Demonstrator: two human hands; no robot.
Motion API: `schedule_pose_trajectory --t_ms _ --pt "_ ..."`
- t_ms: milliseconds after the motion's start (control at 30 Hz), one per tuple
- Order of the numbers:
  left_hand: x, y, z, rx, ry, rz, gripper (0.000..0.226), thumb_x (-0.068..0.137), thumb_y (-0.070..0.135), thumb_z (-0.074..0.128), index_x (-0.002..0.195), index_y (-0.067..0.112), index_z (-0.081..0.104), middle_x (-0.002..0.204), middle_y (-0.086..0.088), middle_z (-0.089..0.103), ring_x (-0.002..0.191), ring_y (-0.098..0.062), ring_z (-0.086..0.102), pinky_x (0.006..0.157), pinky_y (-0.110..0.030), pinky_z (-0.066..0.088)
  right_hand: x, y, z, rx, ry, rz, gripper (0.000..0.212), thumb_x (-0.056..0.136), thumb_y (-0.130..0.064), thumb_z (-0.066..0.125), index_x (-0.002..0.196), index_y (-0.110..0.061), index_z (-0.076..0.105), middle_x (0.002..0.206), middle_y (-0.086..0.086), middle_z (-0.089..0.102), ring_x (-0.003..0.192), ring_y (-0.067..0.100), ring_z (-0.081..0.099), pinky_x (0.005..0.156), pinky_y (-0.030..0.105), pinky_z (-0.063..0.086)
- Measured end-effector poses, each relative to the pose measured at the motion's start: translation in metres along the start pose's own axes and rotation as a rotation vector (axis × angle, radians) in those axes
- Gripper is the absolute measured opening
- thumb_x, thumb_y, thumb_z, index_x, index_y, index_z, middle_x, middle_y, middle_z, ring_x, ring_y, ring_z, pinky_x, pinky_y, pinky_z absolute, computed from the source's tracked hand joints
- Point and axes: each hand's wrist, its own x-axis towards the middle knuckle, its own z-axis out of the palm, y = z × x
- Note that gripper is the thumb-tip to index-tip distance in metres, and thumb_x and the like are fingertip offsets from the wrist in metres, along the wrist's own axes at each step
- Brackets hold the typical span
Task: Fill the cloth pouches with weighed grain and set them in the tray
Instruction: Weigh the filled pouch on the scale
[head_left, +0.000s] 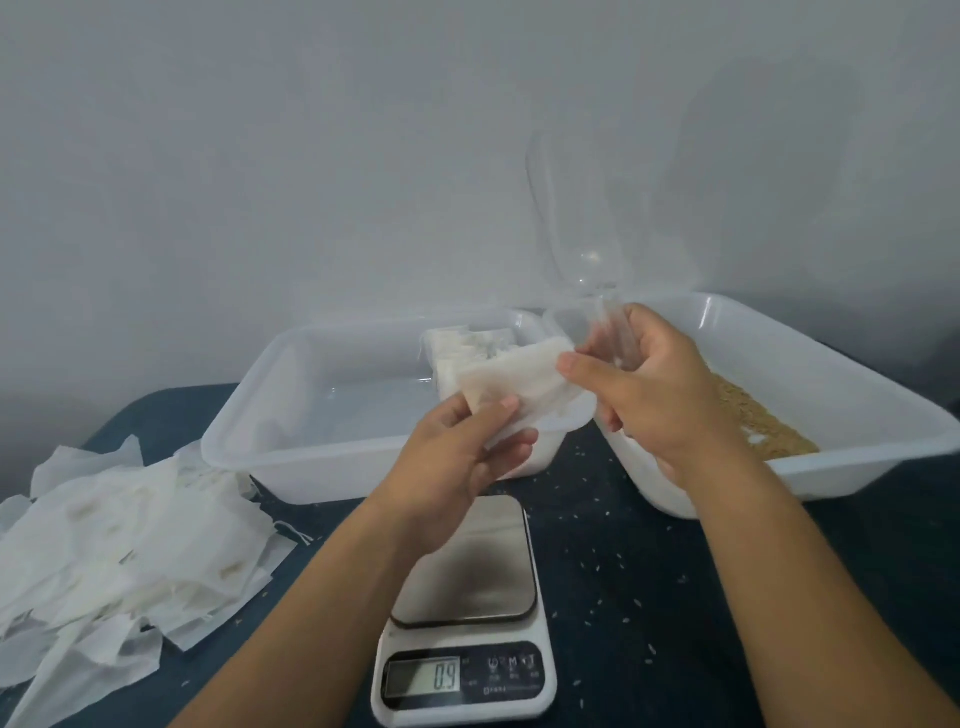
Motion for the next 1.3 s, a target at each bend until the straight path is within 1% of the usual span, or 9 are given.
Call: schedule_pose_trajectory --t_ms 67,133,333,433,533,667,933,1100,1300 --pt "0.012 0.005 0.011 0.034 -0.022 0.005 0.021 0.094 0.015 0.072 0.114 0.009 0.070 0.098 -0.003 0.077 0.087 -0.017 0.074 0.079 -0.023 0.059 0.009 0.005 -0.011 0.034 0.018 0.038 0.020 0.089 -0.018 0.079 0.090 -0.014 0.060 0.069 -0.013 0.066 0.043 0.008 0.047 0.043 0.018 0.042" --pt "0.024 0.008 0.023 0.105 -0.047 0.014 0.020 0.096 0.011 0.071 0.116 0.008 0.070 0.095 -0.002 0.075 0.084 -0.015 0.073 0.081 -0.023 0.059 0.012 0.011 -0.020 0.103 0.059 0.070 0.020 0.090 -0.015 0.078 0.091 -0.011 0.058 0.067 -0.011 0.063 0.044 0.009 0.045 0.042 0.019 0.041" --pt "0.053 0.000 0.059 0.255 -0.033 0.014 0.017 0.090 0.002 0.076 0.106 0.007 0.071 0.092 -0.003 0.074 0.077 -0.010 0.071 0.079 -0.021 0.061 0.013 0.032 -0.046 0.210 0.186 0.151 0.020 0.089 -0.016 0.079 0.088 -0.016 0.059 0.059 -0.003 0.057 0.048 0.011 0.047 0.042 0.023 0.039" --pt "0.064 -0.007 0.070 0.316 -0.011 0.031 0.021 0.088 0.000 0.078 0.107 0.003 0.071 0.092 -0.005 0.074 0.074 -0.008 0.071 0.076 -0.020 0.060 0.012 0.041 -0.054 0.266 0.239 0.212 0.021 0.086 -0.018 0.082 0.086 -0.021 0.061 0.064 -0.002 0.060 0.054 0.012 0.050 0.046 0.025 0.041" --pt "0.071 -0.012 0.074 0.399 0.013 0.069 0.027 0.087 0.001 0.079 0.112 0.003 0.071 0.098 -0.010 0.075 0.079 -0.011 0.070 0.076 -0.019 0.060 0.013 0.048 -0.058 0.320 0.289 0.264 0.022 0.085 -0.018 0.084 0.083 -0.025 0.063 0.069 -0.006 0.068 0.064 0.010 0.061 0.046 0.022 0.044" --pt "0.076 -0.012 0.073 0.504 0.005 0.122 0.022 0.086 0.004 0.080 0.107 0.006 0.074 0.104 -0.018 0.076 0.082 -0.014 0.069 0.076 -0.022 0.060 0.014 0.052 -0.059 0.318 0.329 0.317 0.022 0.083 -0.022 0.086 0.082 -0.029 0.064 0.073 -0.008 0.073 0.068 0.011 0.065 0.046 0.022 0.044" --pt "0.080 -0.009 0.071 0.618 0.028 0.182 0.015 0.084 0.011 0.083 0.096 0.014 0.076 0.095 -0.012 0.077 0.076 -0.011 0.069 0.085 -0.040 0.061 0.015 0.054 -0.058 0.314 0.355 0.339 0.021 0.084 -0.020 0.084 0.091 -0.023 0.065 0.073 -0.009 0.074 0.075 0.012 0.069 0.046 0.020 0.045" --pt "0.080 -0.008 0.070 0.648 0.033 0.188 0.015 0.081 0.016 0.086 0.091 0.018 0.077 0.091 -0.008 0.078 0.076 -0.011 0.072 0.089 -0.044 0.062 0.016 0.056 -0.057 0.300 0.382 0.326 0.020 0.084 -0.021 0.084 0.089 -0.023 0.065 0.072 -0.009 0.074 0.074 0.010 0.069 0.046 0.020 0.044" --pt "0.080 -0.005 0.070 0.637 0.024 0.185 0.016 0.081 0.017 0.087 0.094 0.020 0.077 0.085 0.000 0.078 0.075 -0.008 0.072 0.089 -0.040 0.062 0.016 0.059 -0.056 0.286 0.401 0.298 0.020 0.084 -0.018 0.083 0.087 -0.022 0.063 0.070 -0.008 0.072 0.068 0.008 0.068 0.044 0.019 0.043"
